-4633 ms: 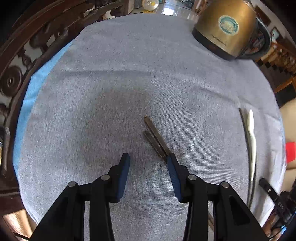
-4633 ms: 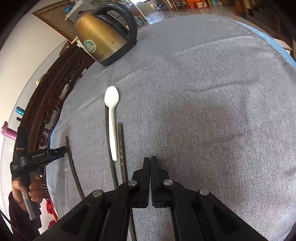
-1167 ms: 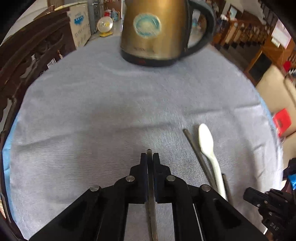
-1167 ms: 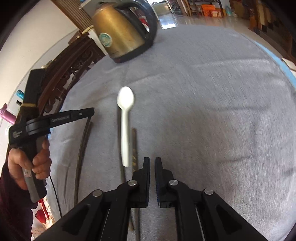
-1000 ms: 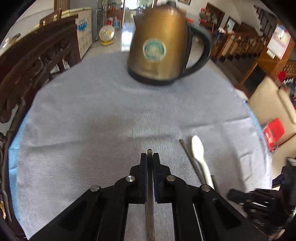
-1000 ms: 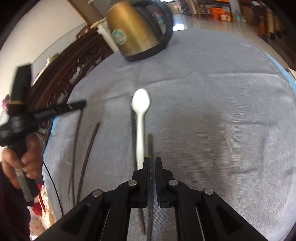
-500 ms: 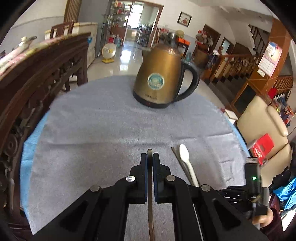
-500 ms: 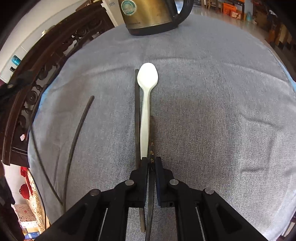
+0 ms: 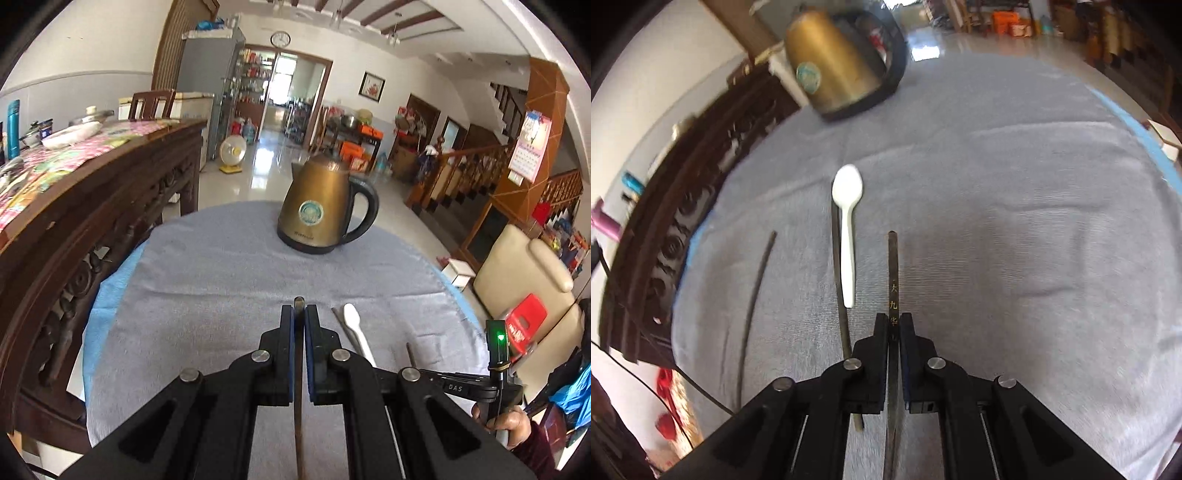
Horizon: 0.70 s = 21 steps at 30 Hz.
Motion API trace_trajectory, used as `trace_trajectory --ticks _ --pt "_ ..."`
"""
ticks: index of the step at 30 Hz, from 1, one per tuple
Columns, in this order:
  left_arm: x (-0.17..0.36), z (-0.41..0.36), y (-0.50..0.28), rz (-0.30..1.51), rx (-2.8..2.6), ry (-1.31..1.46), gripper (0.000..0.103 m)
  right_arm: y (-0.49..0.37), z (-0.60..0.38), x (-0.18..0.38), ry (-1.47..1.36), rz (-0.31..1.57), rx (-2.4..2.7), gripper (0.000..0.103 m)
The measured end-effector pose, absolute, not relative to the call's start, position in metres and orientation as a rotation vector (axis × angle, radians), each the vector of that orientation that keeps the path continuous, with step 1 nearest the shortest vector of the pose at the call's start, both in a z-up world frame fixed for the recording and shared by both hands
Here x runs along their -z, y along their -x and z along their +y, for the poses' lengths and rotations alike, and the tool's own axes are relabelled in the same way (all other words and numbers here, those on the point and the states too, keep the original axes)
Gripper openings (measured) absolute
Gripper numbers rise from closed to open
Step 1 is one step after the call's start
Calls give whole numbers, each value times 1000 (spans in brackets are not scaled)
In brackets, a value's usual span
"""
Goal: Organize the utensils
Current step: 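Carry both upright chopsticks over the black holder and open both tools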
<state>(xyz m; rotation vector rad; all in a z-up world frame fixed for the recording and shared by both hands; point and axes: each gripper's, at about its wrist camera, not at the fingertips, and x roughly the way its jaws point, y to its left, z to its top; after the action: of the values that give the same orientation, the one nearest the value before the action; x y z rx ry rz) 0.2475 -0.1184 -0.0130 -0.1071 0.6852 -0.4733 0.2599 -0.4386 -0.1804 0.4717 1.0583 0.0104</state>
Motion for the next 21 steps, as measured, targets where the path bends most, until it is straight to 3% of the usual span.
trace_trajectory --ticks 21 --pt "-64 -92 -138 450 440 142 5 -116 -431 34 -433 530 63 7"
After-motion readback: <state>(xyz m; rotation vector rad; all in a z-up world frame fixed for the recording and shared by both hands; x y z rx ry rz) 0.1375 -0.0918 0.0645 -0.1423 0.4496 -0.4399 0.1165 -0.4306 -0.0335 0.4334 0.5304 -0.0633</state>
